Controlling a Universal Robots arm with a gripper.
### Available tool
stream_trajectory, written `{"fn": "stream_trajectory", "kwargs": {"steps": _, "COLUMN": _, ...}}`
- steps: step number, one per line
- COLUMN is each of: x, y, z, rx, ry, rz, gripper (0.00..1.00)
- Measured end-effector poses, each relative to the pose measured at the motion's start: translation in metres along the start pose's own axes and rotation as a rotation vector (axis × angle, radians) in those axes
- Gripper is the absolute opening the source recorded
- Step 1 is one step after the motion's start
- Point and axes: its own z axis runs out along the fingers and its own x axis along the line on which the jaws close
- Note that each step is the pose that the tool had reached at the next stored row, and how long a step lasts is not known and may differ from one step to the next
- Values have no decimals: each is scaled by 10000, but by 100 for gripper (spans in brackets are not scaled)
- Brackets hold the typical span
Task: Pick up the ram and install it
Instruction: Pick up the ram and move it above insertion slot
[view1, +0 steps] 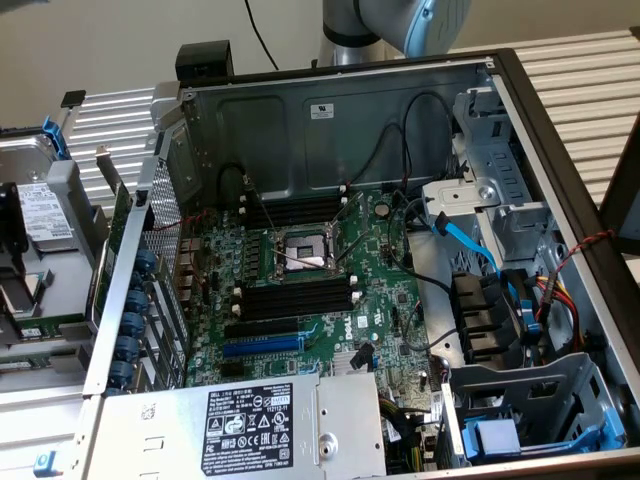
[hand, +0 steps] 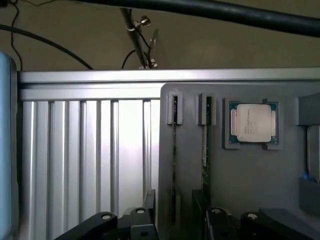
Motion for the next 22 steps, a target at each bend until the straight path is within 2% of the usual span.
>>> {"fn": "stream_trajectory", "kwargs": {"steps": 7, "x": -3, "y": 51, "z": 129, "rx": 3, "ry": 4, "rz": -50, "gripper": 42}}
{"fn": "stream_trajectory", "kwargs": {"steps": 10, "x": -4, "y": 110, "z": 185, "rx": 45, "ry": 2, "rz": -50, "gripper": 42}}
{"fn": "stream_trajectory", "kwargs": {"steps": 16, "x": -4, "y": 110, "z": 228, "rx": 70, "ry": 4, "rz": -75, "gripper": 42}}
{"fn": "stream_trajectory", "kwargs": {"steps": 18, "x": -5, "y": 109, "z": 244, "rx": 108, "ry": 5, "rz": -81, "gripper": 42}}
{"fn": "stream_trajectory", "kwargs": {"steps": 21, "x": -6, "y": 107, "z": 270, "rx": 261, "ry": 0, "rz": -83, "gripper": 42}}
{"fn": "stream_trajectory", "kwargs": {"steps": 22, "x": -6, "y": 106, "z": 282, "rx": 271, "ry": -1, "rz": -84, "gripper": 42}}
